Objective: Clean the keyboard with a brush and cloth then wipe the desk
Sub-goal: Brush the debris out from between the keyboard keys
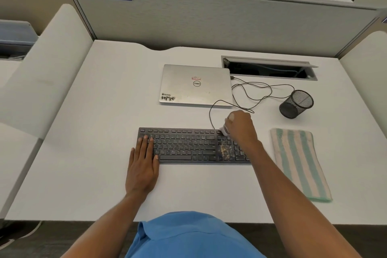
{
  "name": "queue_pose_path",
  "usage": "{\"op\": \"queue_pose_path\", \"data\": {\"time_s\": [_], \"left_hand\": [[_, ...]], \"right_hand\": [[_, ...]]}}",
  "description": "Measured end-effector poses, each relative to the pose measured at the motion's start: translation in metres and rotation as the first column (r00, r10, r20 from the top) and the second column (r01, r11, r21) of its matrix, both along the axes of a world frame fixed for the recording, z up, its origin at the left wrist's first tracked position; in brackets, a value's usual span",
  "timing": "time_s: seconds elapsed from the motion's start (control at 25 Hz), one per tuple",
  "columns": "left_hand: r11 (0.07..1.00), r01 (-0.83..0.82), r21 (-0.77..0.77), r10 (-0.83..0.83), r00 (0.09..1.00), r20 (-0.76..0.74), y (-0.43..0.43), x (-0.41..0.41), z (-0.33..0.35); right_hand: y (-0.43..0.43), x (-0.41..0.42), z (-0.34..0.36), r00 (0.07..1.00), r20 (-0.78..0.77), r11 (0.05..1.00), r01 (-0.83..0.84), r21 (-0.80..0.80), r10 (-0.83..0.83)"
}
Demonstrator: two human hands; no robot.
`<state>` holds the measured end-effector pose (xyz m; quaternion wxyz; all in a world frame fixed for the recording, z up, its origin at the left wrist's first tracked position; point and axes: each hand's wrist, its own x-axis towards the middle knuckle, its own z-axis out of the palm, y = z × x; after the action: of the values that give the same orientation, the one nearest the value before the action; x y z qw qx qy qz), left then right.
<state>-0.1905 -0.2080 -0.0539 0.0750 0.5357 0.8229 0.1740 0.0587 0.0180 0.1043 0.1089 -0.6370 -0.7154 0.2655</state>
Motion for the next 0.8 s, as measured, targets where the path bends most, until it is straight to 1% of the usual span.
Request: {"op": "queue_pose_path", "data": {"time_s": [0.04, 0.12, 0.28, 0.36, 0.52, 0.68, 0.8], "left_hand": [[1.000, -0.002, -0.001, 0.002, 1.000, 0.000, 0.000, 0.000, 0.000], [1.000, -0.002, 0.001, 0.002, 1.000, -0.002, 0.000, 0.000, 0.000], [1.000, -0.002, 0.006, 0.002, 1.000, -0.002, 0.000, 0.000, 0.000], [1.000, -0.003, 0.010, 0.003, 1.000, -0.003, 0.000, 0.001, 0.000], [1.000, -0.003, 0.001, 0.003, 1.000, -0.008, 0.000, 0.001, 0.001], [1.000, -0.003, 0.001, 0.003, 1.000, -0.005, 0.000, 0.000, 0.001], [1.000, -0.003, -0.005, 0.003, 1.000, -0.002, -0.001, 0.000, 0.000]], "right_hand": [[-0.005, -0.002, -0.002, 0.999, -0.029, 1.000, 0.017, 0.021, -0.017], [-0.017, -0.004, -0.003, 0.997, -0.060, 0.999, 0.047, 0.012, -0.046], [-0.022, 0.001, 0.001, 0.998, -0.024, 0.996, 0.054, -0.067, -0.056], [-0.016, 0.001, 0.004, 0.998, -0.024, 0.995, 0.060, -0.075, -0.062], [-0.014, -0.005, 0.004, 0.992, -0.082, 0.996, 0.089, -0.033, -0.091], [-0.021, -0.005, 0.005, 0.994, -0.052, 0.994, 0.090, -0.061, -0.093], [-0.018, -0.005, 0.006, 0.994, -0.042, 0.995, 0.095, -0.040, -0.096]]}}
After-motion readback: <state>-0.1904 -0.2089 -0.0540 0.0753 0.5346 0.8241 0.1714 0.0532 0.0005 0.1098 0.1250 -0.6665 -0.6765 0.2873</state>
